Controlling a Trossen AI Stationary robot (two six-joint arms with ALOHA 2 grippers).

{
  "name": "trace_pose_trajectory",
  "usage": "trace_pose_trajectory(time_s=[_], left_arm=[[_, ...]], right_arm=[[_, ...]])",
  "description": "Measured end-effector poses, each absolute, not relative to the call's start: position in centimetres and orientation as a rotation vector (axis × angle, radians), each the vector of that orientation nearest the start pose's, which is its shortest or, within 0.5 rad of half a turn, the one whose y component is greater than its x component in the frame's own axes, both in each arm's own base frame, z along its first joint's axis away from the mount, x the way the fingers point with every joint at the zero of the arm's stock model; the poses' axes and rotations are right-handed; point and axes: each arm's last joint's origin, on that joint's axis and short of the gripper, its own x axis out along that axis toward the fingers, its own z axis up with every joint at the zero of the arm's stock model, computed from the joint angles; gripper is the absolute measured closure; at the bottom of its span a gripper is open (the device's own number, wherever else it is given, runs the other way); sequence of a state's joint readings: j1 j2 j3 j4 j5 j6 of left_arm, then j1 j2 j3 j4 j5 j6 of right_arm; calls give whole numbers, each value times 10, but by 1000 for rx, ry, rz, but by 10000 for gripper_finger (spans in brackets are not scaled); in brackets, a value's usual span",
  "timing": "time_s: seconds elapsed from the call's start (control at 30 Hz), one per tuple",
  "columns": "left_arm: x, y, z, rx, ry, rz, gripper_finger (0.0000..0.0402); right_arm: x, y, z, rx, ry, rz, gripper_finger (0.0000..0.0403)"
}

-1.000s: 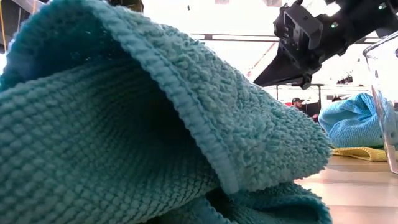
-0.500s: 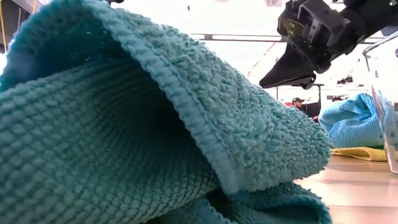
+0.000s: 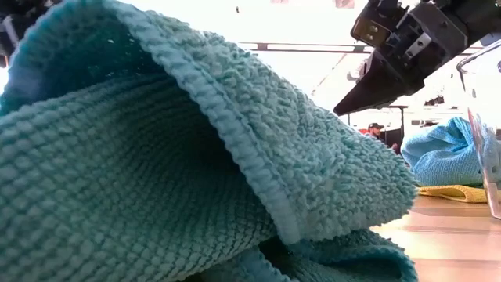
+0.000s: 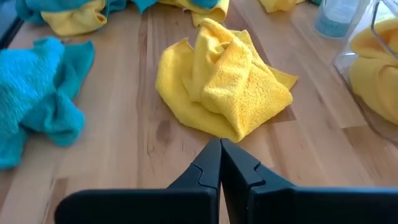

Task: Sort microfiber towel by color & place in baskets
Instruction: Put the blue towel into the bottom transparent bin

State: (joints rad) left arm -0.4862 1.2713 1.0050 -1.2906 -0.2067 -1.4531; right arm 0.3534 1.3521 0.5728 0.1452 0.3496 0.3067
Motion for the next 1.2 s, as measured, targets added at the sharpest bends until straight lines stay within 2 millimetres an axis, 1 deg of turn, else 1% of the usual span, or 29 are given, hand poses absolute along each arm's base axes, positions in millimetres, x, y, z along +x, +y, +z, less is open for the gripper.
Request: trace_pose_trajectory(time_s=[0.13, 0.27, 0.4, 0.53, 0.6, 0.63, 0.7, 0.73, 0.8, 0.9, 1.03, 1.2], left_arm=[[171, -88, 243, -707, 1305, 851, 273], [163, -87, 227, -739, 1370, 908, 273], [156, -85, 201, -759, 1418, 932, 273], [152, -83, 177, -771, 1435, 889, 279], [150, -83, 171, -784, 1446, 874, 301], [150, -83, 170, -779, 1452, 871, 319], [150, -84, 171, -757, 1461, 848, 369], [151, -85, 173, -739, 1458, 834, 384], [154, -86, 180, -713, 1436, 816, 390], [161, -88, 201, -662, 1399, 789, 398], [172, -90, 243, -581, 1276, 769, 400], [189, -92, 300, -460, 993, 679, 401]], right_arm=[[242, 79, 174, 52, 615, -59, 403], [240, 79, 171, 46, 650, -45, 403], [238, 79, 169, 35, 680, -49, 403], [238, 79, 169, 37, 683, -51, 403], [238, 79, 169, 42, 683, -52, 403], [238, 79, 169, 42, 682, -53, 403], [238, 79, 169, 47, 682, -55, 403], [238, 79, 169, 55, 682, -57, 403], [238, 78, 169, 64, 679, -67, 403], [239, 78, 170, 58, 664, -89, 403], [240, 78, 171, 58, 652, -88, 403], [248, 74, 180, 54, 532, -129, 402]])
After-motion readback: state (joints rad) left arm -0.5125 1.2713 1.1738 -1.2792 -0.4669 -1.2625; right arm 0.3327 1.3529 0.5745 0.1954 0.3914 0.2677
